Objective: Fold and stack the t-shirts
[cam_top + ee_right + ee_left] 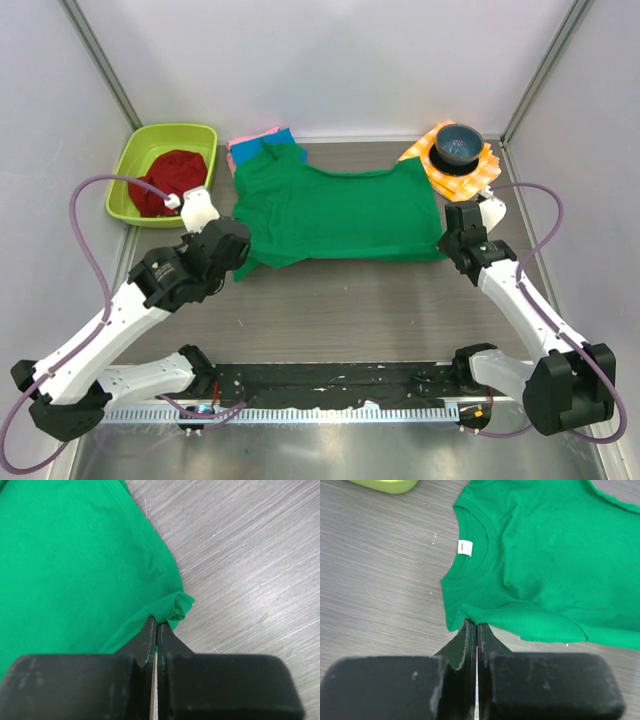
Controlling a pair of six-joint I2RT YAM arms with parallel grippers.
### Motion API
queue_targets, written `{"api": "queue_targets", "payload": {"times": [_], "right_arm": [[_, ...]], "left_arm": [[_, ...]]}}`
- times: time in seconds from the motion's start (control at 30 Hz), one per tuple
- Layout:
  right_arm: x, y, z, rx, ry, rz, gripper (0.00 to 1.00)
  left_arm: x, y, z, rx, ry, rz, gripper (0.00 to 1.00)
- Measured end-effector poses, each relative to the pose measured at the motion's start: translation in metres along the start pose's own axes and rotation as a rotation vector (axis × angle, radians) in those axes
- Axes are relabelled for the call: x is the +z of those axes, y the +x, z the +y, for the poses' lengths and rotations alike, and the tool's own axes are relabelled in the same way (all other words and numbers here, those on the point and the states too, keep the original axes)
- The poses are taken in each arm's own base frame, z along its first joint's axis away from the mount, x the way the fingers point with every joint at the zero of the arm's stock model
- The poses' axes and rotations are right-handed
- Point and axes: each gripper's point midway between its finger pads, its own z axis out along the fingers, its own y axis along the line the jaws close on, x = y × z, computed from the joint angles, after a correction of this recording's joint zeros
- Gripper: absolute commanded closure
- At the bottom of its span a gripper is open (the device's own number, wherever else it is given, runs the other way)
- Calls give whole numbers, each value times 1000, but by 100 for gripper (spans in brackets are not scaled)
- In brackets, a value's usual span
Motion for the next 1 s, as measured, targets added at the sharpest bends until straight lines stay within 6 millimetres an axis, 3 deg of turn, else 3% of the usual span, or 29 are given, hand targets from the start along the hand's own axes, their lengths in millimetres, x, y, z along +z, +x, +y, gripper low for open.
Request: {"api": "queue_targets", "payload": {"times": [0.27, 0.5, 0.77, 1.0], "right_arm": [[14, -7, 7, -3, 5, 9, 99], [37, -9, 16, 2, 3, 44, 99], [63, -3, 36, -2, -37, 88, 99], [78, -1, 47, -20, -61, 101, 99]], "left_arm": [[31, -4, -5, 53, -73, 18, 100], [71, -2, 0, 21, -116, 97, 100], [107, 13, -18, 61, -119, 195, 100], [126, 8, -27, 44, -105, 220, 100]]}}
